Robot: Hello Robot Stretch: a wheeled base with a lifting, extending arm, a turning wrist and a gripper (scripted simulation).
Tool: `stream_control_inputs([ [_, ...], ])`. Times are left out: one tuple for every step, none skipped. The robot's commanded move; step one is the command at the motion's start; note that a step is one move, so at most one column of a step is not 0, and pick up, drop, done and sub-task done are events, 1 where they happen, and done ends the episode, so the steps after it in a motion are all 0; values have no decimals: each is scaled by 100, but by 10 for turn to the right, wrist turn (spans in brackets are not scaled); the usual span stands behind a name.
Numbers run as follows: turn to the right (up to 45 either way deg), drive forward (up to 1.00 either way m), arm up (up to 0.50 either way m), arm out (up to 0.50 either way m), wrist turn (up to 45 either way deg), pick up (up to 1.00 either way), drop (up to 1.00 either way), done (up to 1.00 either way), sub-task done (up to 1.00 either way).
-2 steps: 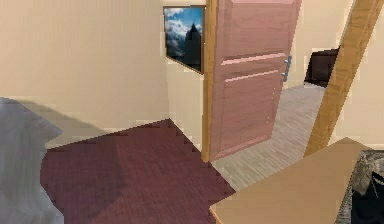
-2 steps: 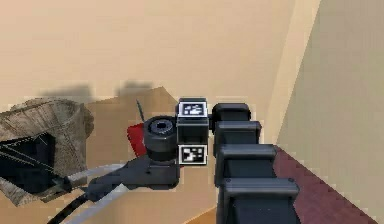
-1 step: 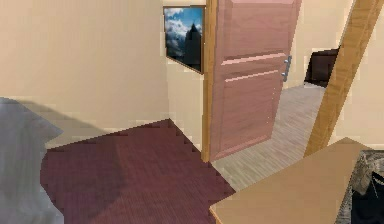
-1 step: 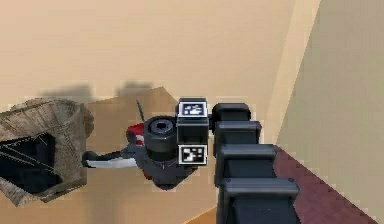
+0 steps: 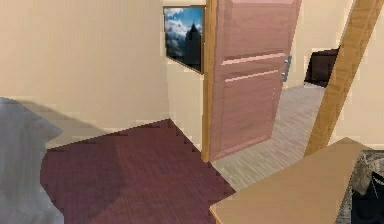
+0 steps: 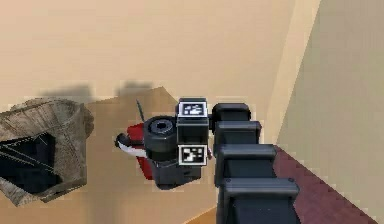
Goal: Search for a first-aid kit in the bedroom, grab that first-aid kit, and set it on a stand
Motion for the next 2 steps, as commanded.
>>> stream_control_inputs([
  [0, 0, -8, 0, 0, 0, 0, 0, 0],
  [0, 0, 0, 0, 0, 100, 0, 0, 0],
])
